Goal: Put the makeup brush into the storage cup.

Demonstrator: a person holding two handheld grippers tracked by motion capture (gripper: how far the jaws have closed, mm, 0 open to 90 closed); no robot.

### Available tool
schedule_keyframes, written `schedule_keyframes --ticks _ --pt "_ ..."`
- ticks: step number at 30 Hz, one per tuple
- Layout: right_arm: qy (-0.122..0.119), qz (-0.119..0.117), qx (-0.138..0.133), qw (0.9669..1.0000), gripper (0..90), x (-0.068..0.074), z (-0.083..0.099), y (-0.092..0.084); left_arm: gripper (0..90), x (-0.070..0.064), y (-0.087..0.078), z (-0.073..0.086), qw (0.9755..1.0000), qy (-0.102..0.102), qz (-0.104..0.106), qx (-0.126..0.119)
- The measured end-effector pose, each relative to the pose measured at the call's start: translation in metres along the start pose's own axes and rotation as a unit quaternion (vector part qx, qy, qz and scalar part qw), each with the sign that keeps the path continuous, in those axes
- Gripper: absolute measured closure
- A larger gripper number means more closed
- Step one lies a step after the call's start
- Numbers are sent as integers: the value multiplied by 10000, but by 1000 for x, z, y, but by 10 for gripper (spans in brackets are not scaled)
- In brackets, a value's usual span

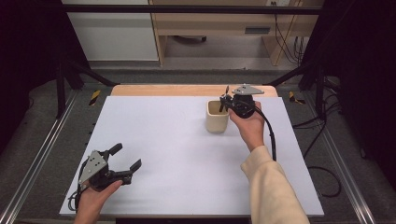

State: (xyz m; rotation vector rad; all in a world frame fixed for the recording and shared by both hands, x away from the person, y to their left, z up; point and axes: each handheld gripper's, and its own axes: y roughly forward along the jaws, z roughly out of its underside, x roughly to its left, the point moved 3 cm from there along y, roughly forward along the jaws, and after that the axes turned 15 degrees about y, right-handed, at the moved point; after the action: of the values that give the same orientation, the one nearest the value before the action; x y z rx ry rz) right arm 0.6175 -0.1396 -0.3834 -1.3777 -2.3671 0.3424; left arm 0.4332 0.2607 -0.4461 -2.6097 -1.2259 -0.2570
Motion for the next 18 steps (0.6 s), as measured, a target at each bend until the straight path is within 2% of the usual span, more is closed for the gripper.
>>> schedule_keyframes --ticks 18 --pt "-39 -46 174 9998 780 2 11 8 56 1 -1 -1 10000 -37 -6 -50"
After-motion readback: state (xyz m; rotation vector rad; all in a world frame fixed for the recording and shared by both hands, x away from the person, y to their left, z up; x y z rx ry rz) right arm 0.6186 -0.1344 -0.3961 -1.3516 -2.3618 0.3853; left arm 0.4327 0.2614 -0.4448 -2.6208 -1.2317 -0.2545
